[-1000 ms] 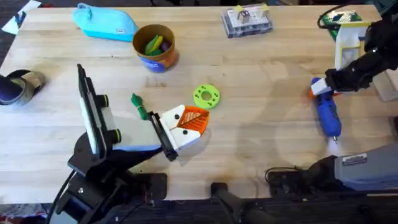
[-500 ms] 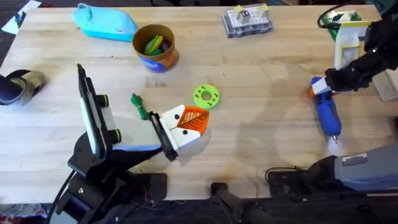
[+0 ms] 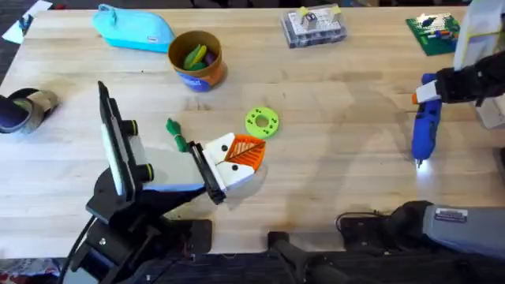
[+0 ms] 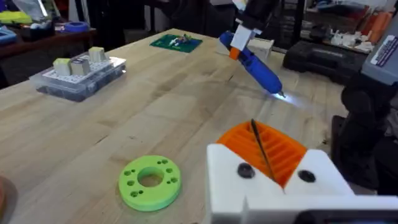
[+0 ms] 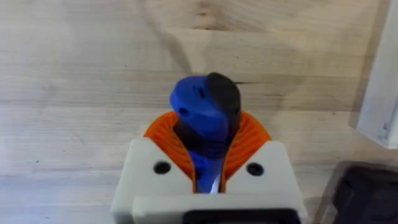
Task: Pick up the gripper from the table and insert it into the empty holder that is missing its gripper. Then pick up a screw, insert it into the mounting hole, and use the screwdriver to tighten it. Finally, clean up the table by picking up the vegetable and placing it into the bucket.
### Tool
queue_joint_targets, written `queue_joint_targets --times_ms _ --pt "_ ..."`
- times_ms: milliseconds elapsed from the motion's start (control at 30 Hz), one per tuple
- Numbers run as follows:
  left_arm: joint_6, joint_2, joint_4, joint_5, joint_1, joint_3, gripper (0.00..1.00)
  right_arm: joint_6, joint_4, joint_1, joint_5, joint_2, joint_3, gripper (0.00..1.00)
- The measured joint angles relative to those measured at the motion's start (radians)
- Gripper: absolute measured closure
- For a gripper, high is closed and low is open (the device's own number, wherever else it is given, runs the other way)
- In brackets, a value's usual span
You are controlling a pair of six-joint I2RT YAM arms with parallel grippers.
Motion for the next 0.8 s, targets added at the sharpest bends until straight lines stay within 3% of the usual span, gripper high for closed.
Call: queue_joint_targets --times_ms 400,633,800 --pt "0.000 0.000 0.000 0.000 0.000 0.000 0.986 0.048 -0.012 0.000 -0.022 -0.279 0.000 0.859" --pt "0.000 0.000 0.000 0.000 0.000 0.000 0.986 0.086 -0.012 0.000 -0.110 -0.476 -0.003 0.869" --pt "0.000 0.000 0.000 0.000 0.000 0.000 0.986 0.137 0.053 0.000 -0.213 -0.624 -0.095 0.875"
